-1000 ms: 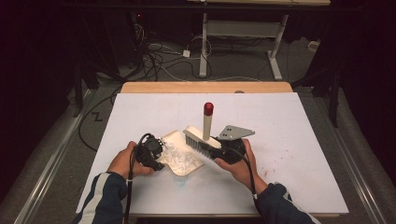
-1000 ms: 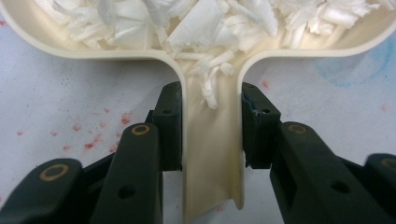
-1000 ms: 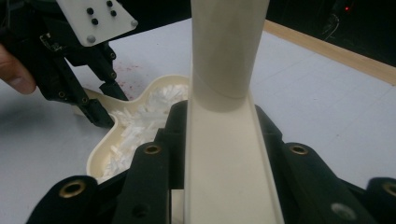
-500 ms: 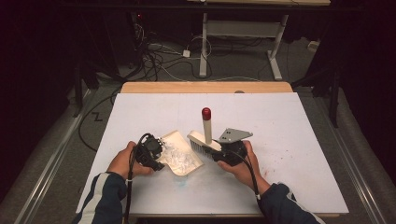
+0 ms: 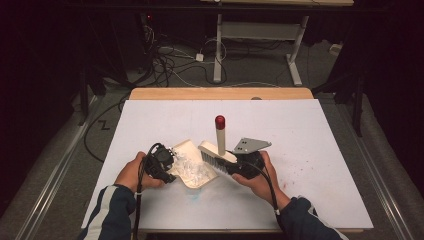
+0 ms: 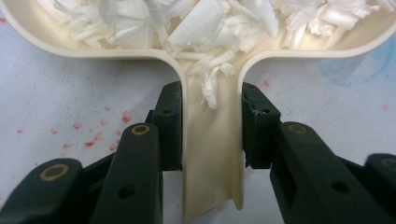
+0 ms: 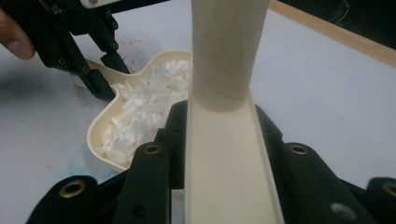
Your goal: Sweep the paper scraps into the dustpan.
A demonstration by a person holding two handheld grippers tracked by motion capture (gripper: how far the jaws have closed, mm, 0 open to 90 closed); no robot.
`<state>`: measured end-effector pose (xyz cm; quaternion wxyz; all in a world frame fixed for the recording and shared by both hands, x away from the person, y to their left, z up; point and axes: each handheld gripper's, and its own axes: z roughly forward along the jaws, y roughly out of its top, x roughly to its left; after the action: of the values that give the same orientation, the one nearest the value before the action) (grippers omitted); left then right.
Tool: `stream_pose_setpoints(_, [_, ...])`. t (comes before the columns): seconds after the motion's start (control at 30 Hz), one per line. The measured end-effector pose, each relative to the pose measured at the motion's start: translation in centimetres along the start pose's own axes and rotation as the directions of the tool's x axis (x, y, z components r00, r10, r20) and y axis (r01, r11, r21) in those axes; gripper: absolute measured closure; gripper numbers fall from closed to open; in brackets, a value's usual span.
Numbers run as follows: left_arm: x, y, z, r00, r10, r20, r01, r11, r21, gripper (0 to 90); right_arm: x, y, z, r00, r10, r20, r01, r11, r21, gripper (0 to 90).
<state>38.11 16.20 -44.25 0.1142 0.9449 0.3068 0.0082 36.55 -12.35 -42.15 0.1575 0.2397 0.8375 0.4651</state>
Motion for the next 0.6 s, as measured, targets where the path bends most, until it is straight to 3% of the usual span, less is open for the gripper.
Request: stream_pose_setpoints(0.6, [0.0,-0.2,0.1,1.0000,0.001,-0.002,-0.001,0.9999,-0.013,62.9,-1.6,0.8,-3.3,0.9988,0.028,0.040,-0.026,0.998,-0.052,68.2])
